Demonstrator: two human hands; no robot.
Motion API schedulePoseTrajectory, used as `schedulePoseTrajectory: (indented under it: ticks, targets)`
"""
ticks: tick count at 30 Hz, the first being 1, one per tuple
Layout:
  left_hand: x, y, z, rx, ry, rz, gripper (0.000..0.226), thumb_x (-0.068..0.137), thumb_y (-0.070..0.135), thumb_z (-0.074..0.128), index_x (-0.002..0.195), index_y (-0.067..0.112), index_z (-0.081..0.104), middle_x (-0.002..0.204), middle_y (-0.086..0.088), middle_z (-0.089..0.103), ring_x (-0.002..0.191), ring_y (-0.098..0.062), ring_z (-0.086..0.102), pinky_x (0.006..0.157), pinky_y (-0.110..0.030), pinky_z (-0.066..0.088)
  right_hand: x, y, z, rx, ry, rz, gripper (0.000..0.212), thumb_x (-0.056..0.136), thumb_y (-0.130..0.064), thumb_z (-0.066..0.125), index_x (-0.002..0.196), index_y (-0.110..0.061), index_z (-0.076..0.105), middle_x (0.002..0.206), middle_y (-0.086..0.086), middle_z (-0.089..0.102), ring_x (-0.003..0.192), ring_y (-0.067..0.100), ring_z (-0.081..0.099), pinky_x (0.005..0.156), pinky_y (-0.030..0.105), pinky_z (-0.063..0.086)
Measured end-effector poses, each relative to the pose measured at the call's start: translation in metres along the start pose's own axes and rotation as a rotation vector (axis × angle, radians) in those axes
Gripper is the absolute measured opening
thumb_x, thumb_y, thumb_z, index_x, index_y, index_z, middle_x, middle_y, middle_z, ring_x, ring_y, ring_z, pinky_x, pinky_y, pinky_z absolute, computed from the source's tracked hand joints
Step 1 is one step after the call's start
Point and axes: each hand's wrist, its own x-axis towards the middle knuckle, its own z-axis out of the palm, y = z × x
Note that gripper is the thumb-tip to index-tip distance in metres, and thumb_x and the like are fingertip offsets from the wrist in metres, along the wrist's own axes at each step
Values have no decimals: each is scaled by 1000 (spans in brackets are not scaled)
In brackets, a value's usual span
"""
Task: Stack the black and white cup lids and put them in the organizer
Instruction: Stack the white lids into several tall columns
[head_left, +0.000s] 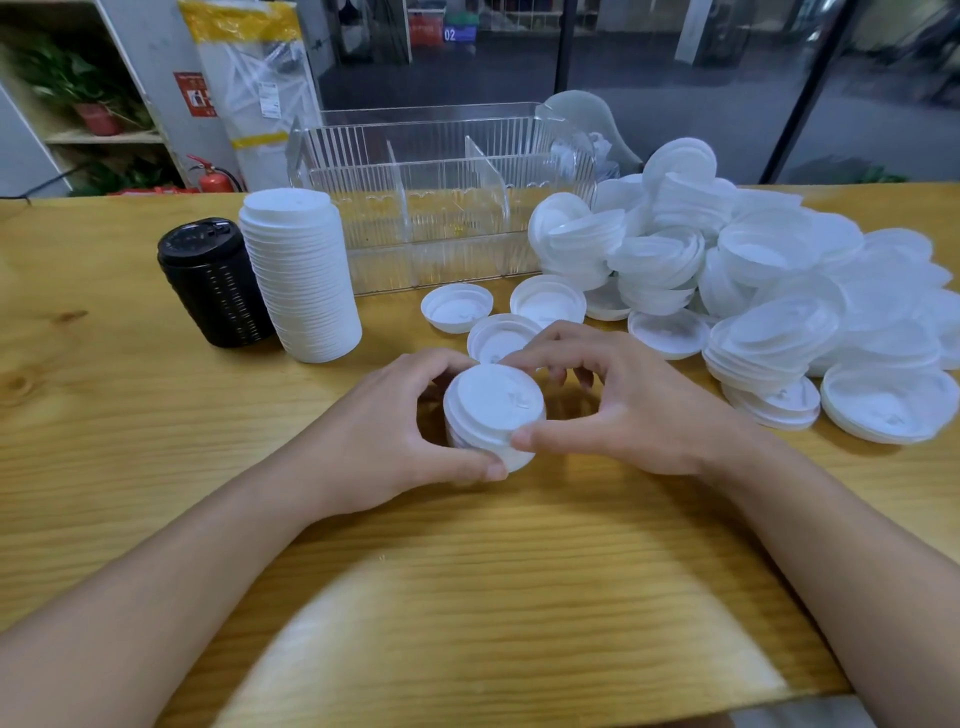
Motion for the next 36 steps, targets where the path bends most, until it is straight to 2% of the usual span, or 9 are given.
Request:
schedulePoseTrajectory:
  ticks: [8,15,18,20,23,26,29,33,36]
  targets:
    - [0,-1,0,-6,-14,-11,82,64,64,101,135,51,63,135,24,69,133,1,60,117,-36,48,-1,1,5,-106,-19,-24,49,88,-45,87,134,-49,70,122,-15,60,109,14,59,90,32,50]
    - [-2,1,1,60,-10,-27,88,60,73,99,137,58,57,135,29,64,132,2,57,115,-36,49,0,4,11,-145,54,-33,54,83,-53,90,133,-43,72,116,-17,60,107,12,61,81,17,42]
    - [-3,2,1,71,-21,-22,103,60,74,98,148,58,47,140,31,60,138,2,53,119,-34,45,1,6,9,-142,42,-27,62,79,-59,91,136,-40,72,119,-18,61,107,9,61,82,16,42]
    - [-5,3,2,54,-28,-7,107,63,77,94,154,58,39,142,32,57,140,2,50,119,-33,42,2,9,6,-77,77,-31,53,85,-58,84,133,-38,74,121,-17,64,103,10,60,82,18,43]
    - [-6,7,5,100,-24,42,86,75,78,82,149,53,45,138,38,52,138,4,46,110,-26,41,6,21,3,-57,221,-18,24,102,-38,75,125,-33,78,117,-14,65,92,11,60,77,19,45]
    - [-5,7,7,133,-28,48,72,83,76,77,146,55,47,136,38,54,138,3,45,111,-30,42,13,34,11,-204,221,-25,27,99,-26,78,126,-30,78,120,-16,61,92,10,61,79,17,46]
    - [-4,5,7,132,-54,41,70,86,79,74,147,59,45,141,32,55,141,-3,44,117,-40,42,20,37,20,-320,204,-55,24,97,-32,79,121,-28,80,121,-16,61,98,-6,52,84,11,37]
    - [-6,4,7,158,-84,2,73,86,84,69,149,63,37,144,28,49,142,-8,39,119,-44,40,26,34,22,-407,255,-91,9,99,-33,76,99,-24,78,105,-12,64,97,8,54,86,31,47]
    - [-7,5,7,163,-64,27,70,86,79,74,145,62,40,137,35,50,137,-3,42,117,-37,39,21,31,18,-325,323,-76,9,102,-30,74,96,-24,72,95,-12,67,87,11,59,80,34,50]
